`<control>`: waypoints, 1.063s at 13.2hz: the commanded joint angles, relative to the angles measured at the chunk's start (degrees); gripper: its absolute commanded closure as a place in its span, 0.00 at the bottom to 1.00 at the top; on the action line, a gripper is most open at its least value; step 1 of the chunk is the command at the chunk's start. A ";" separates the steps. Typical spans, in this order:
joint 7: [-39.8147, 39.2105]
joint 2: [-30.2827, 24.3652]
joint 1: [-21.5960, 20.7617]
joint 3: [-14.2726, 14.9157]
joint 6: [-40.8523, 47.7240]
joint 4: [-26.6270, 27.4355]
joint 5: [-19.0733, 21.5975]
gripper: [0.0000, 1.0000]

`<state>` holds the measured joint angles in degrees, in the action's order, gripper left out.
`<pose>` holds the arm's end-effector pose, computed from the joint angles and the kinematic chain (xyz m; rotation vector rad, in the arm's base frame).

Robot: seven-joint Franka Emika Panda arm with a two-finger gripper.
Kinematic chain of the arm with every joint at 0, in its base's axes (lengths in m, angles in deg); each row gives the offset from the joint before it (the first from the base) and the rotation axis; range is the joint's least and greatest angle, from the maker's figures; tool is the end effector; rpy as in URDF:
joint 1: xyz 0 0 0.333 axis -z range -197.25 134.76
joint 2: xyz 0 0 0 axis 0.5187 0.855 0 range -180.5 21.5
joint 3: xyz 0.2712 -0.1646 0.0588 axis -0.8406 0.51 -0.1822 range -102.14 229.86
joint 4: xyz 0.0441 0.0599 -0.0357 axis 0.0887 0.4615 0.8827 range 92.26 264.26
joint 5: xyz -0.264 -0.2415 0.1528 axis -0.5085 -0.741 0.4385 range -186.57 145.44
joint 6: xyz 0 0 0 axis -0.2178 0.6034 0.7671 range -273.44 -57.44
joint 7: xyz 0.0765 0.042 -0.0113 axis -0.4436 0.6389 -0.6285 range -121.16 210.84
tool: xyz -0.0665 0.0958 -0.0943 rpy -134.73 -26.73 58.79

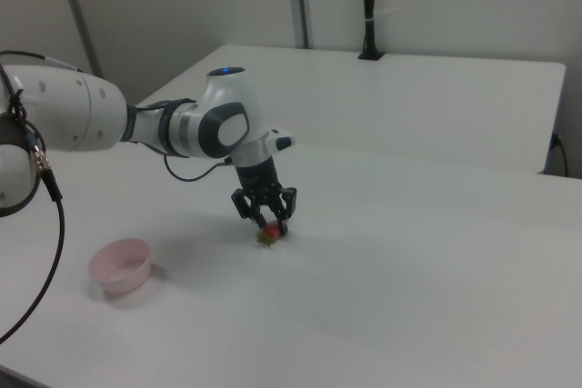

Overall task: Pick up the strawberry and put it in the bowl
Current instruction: 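Lift the strawberry and carry it toward the pink bowl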

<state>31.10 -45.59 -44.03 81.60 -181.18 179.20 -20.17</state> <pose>0.6909 -0.0358 0.2684 2.9649 0.2952 -0.0548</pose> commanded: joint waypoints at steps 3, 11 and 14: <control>-1.29 -3.49 0.04 0.37 3.02 0.91 0.13 0.62; -0.85 -12.90 -5.58 -0.95 21.63 1.00 3.20 0.62; -0.50 -14.31 -10.76 -0.86 30.87 1.61 5.40 0.62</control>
<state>30.61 -58.03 -50.85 80.22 -156.13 178.81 -16.73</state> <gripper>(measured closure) 0.612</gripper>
